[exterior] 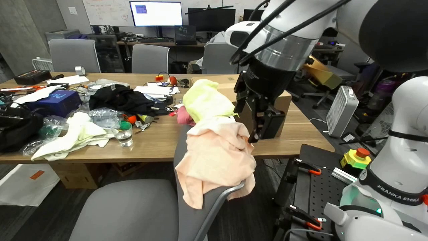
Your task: Put the shirts on the chair onto the box
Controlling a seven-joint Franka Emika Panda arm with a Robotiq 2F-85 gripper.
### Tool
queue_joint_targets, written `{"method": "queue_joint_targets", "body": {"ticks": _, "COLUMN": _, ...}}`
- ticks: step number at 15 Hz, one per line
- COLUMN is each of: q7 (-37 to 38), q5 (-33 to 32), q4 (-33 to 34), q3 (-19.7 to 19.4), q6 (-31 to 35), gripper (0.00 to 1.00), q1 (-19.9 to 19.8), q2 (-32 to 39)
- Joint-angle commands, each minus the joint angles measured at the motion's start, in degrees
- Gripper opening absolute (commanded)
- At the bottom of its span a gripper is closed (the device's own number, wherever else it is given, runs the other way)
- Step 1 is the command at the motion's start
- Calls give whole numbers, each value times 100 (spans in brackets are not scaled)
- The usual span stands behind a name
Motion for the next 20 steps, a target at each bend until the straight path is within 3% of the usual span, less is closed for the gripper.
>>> {"method": "queue_joint_targets", "body": {"ticks": 1, "q7": 188, "q5": -71, "q4": 303, "q3": -14, "q6": 73, "gripper": 100, "q1": -23, "q2": 314}}
{"method": "queue_joint_targets", "body": {"ticks": 12, "q7": 400, "q5": -26, "q4": 234, "q3": 77, "q6": 94, "gripper": 100, "q1": 37, "q2": 636}}
{"method": "queue_joint_targets", "body": {"ticks": 13, "q7": 409, "q5": -26, "q4": 221, "q3": 68, "q6": 130, "gripper": 75, "q1": 31, "q2": 628}}
{"method": "queue_joint_targets", "body": {"ticks": 14, "q7": 391, "q5": -21, "q4": 218, "q3": 55, "q6": 140, "gripper": 74, "q1": 32, "q2": 623}}
{"method": "queue_joint_targets", "body": {"ticks": 20, "q7": 340, "q5": -27, "q4": 236, "q3": 2, "q6": 153, "gripper": 27, "q1": 14, "q2": 529}}
